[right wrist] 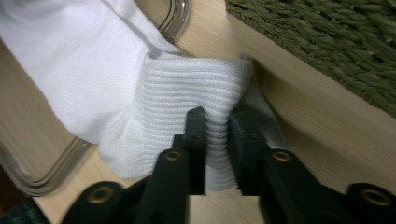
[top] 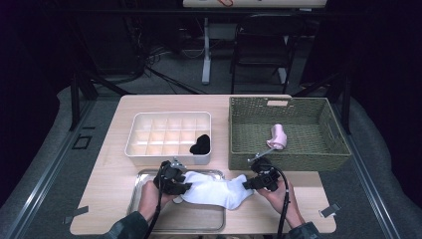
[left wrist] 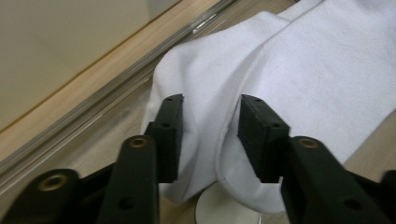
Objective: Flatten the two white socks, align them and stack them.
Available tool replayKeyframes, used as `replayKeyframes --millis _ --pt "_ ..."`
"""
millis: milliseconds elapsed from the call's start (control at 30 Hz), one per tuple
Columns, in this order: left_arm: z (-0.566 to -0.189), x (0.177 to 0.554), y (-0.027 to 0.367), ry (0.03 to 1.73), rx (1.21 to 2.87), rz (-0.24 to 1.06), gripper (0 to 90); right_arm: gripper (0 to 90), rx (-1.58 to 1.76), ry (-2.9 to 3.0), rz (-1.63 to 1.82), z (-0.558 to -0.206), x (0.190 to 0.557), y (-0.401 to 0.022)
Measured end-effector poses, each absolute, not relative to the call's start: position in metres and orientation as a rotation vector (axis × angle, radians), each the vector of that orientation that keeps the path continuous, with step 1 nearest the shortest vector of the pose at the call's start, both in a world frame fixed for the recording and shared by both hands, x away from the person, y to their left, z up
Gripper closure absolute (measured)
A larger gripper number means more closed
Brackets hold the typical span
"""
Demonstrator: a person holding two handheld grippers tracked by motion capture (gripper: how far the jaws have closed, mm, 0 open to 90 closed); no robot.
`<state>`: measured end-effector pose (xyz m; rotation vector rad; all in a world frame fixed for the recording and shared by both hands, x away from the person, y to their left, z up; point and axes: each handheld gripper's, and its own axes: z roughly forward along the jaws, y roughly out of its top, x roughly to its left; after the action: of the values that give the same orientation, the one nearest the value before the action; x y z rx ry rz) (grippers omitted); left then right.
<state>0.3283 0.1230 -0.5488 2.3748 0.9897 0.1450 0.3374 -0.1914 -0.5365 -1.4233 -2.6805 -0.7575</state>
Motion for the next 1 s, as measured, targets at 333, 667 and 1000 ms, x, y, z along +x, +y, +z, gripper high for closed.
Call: replayKeyframes --millis 333,667,1000 --pt "-0.552 0.32 0.111 0.974 2.426 0.12 73.4 70.9 -1.465 -2.871 -0.715 -0.523 0.321 -0.176" --pt "-0.536 0.317 0.127 1.02 2.366 0.149 64.3 70.3 -1.477 -2.754 -0.805 -0.526 0.329 -0.206" --pt "-0.537 0.313 0.124 0.988 2.381 0.135 61.9 63.4 -1.583 -2.791 -0.726 -0.532 0.332 -0.209"
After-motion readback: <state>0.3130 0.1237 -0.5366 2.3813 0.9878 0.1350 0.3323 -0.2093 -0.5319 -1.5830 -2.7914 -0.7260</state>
